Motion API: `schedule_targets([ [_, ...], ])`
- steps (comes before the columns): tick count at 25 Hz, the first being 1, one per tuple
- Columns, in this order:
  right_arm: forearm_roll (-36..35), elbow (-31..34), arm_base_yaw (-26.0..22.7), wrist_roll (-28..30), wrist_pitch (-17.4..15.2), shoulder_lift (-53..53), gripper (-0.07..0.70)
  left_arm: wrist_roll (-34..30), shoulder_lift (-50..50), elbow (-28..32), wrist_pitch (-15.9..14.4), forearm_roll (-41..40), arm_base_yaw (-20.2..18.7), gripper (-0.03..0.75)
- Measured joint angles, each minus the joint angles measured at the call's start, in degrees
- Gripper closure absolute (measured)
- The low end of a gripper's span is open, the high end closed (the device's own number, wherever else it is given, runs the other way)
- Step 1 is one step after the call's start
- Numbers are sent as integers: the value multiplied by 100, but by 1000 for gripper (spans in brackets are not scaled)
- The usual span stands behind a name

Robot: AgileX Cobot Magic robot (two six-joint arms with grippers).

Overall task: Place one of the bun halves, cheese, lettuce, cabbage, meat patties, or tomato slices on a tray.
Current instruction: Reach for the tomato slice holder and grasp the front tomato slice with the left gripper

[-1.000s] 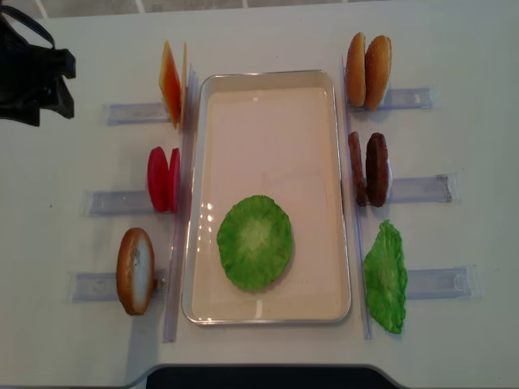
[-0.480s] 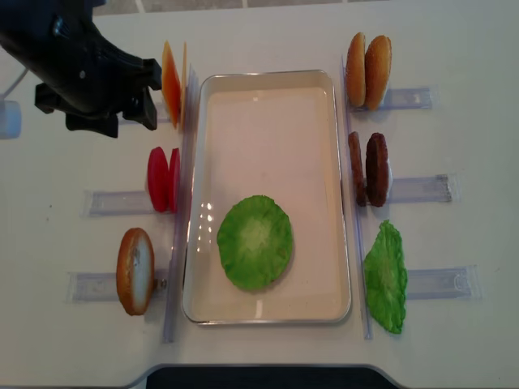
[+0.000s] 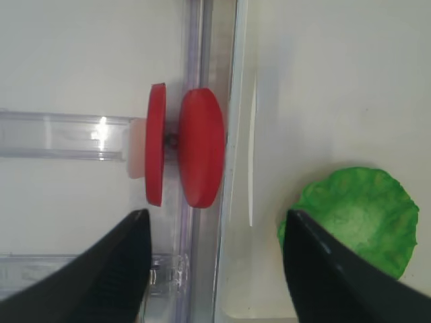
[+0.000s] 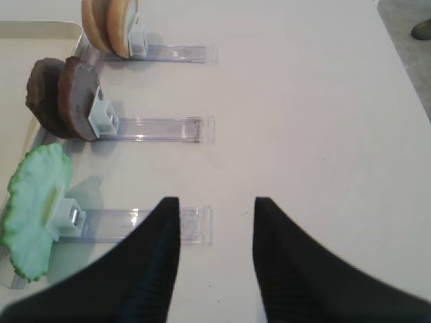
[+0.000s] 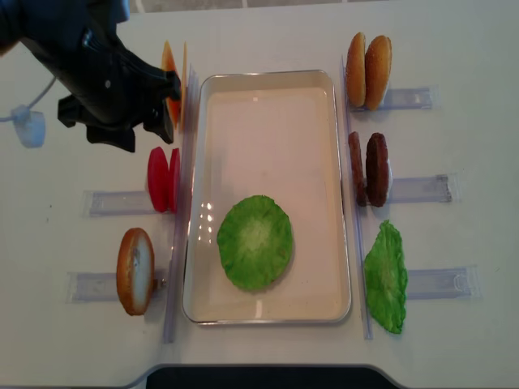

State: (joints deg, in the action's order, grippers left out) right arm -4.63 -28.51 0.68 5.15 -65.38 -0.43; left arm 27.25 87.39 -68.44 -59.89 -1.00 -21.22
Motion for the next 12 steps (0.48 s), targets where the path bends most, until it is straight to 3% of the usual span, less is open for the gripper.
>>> schedule_targets([
  [7, 0, 0, 0, 0, 0, 0, 347, 0, 456, 0, 130, 35, 0, 241],
  [12, 0, 0, 0, 0, 0, 0, 347, 0, 702, 0, 398, 39, -30, 241],
])
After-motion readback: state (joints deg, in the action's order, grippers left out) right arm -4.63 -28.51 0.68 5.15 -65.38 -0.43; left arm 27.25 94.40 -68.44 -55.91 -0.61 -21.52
